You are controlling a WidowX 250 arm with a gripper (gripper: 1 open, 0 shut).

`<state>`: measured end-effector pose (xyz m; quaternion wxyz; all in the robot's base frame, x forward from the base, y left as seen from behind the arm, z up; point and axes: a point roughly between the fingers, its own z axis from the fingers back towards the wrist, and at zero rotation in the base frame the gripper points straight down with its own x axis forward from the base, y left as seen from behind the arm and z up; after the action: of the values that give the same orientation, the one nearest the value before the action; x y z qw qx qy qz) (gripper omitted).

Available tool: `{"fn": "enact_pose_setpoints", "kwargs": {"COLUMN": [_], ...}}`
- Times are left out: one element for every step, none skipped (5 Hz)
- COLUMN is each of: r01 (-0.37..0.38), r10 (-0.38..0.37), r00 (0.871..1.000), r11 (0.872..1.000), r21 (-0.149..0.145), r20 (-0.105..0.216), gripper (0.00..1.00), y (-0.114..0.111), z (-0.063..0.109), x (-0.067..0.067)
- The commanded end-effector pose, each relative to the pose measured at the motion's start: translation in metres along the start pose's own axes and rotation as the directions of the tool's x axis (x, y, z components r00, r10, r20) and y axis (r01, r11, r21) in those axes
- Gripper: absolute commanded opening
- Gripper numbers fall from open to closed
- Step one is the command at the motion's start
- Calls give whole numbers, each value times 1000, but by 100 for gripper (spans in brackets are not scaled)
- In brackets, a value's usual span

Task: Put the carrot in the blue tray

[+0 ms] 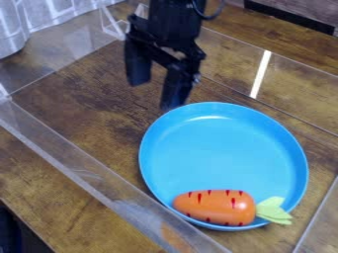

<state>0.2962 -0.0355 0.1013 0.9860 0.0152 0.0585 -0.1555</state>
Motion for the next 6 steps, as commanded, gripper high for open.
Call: {"fn": "enact_pose_setpoints", "kwargs": {"r01": [168,334,452,556,629,640], "r10": [-169,-335,-454,-558,-631,-642], "r00": [985,942,891,829,775,765], "r11": [986,942,890,829,775,766], "r21": [20,40,56,59,60,53], "r20": [29,30,22,26,26,45], "gripper": [100,100,100,100,100,100], "y": [-21,-43,-63,-77,-87,-89], "z": [0,-10,-24,-43,-61,-69], "x": [3,4,7,9,11,14]}}
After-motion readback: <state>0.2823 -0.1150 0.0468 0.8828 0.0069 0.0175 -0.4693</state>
